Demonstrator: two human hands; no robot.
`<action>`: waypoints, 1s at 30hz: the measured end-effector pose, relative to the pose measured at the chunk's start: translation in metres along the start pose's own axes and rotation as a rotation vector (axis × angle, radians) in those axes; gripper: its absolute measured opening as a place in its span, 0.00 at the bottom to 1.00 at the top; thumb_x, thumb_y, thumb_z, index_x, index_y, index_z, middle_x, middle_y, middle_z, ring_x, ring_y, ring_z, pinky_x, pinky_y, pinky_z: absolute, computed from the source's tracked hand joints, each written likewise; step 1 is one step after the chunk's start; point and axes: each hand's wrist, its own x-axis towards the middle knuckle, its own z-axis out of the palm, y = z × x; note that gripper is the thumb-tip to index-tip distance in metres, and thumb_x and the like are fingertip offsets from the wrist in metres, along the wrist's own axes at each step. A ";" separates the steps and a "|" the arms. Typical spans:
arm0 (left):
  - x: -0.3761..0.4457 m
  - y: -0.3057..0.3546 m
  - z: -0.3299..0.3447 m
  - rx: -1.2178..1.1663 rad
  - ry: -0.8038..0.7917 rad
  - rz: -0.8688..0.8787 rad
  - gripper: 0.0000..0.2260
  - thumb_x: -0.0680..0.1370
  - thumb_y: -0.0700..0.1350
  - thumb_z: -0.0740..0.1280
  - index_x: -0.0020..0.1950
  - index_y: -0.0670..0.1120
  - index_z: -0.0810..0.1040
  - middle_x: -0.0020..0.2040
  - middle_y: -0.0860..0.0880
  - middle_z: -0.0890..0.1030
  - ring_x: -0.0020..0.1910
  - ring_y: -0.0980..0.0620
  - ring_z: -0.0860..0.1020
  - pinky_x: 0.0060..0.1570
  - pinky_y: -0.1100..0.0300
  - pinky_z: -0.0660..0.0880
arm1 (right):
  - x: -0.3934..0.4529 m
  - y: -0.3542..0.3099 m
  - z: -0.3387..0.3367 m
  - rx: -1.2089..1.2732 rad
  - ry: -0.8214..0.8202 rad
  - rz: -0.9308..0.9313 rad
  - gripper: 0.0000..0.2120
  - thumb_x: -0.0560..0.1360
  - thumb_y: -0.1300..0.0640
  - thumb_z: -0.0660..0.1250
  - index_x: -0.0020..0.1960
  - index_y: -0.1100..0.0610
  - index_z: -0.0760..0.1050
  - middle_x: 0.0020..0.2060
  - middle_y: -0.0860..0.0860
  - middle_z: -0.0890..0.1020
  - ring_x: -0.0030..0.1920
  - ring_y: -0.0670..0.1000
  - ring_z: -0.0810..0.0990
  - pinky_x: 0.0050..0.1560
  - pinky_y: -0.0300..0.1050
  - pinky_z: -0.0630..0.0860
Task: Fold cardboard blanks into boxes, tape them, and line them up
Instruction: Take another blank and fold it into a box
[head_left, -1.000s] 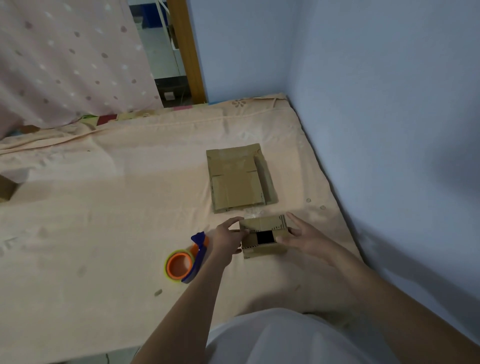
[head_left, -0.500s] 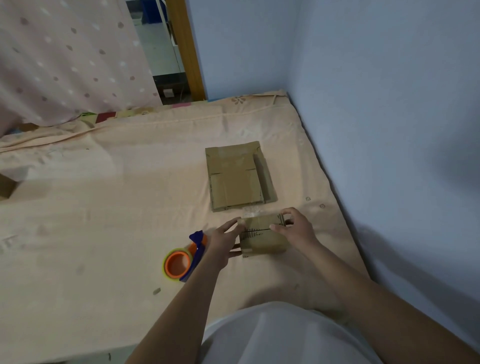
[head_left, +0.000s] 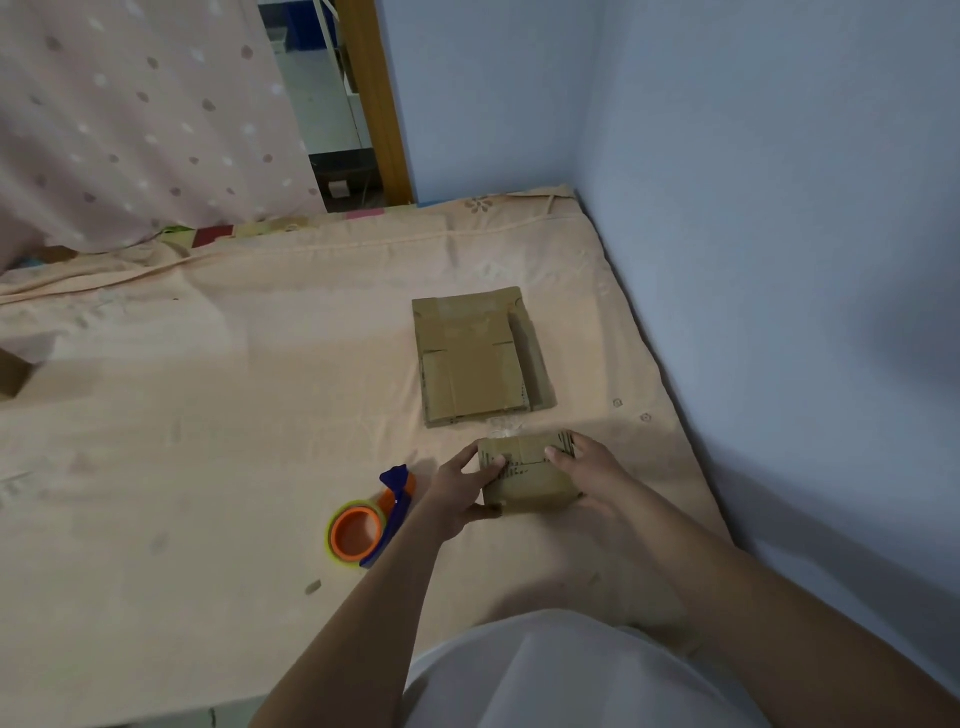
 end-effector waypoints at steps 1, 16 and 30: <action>0.000 -0.001 0.000 -0.005 -0.011 0.029 0.24 0.75 0.43 0.74 0.69 0.56 0.72 0.56 0.48 0.77 0.54 0.45 0.79 0.52 0.39 0.80 | 0.000 0.000 -0.002 0.026 0.006 0.004 0.18 0.78 0.47 0.69 0.67 0.48 0.74 0.65 0.50 0.78 0.60 0.56 0.79 0.61 0.66 0.76; -0.011 0.007 -0.019 0.042 -0.259 0.206 0.22 0.77 0.54 0.71 0.71 0.63 0.72 0.71 0.48 0.70 0.65 0.39 0.75 0.57 0.42 0.79 | -0.036 -0.002 -0.024 0.204 -0.192 -0.165 0.28 0.74 0.63 0.74 0.68 0.42 0.72 0.65 0.51 0.72 0.60 0.60 0.80 0.49 0.62 0.83; 0.004 0.015 -0.019 -0.199 -0.169 0.083 0.40 0.67 0.45 0.82 0.75 0.54 0.66 0.68 0.42 0.74 0.62 0.37 0.78 0.51 0.38 0.80 | -0.039 -0.003 0.000 -0.302 0.003 -0.469 0.40 0.73 0.51 0.76 0.73 0.31 0.55 0.69 0.45 0.66 0.69 0.52 0.69 0.63 0.55 0.77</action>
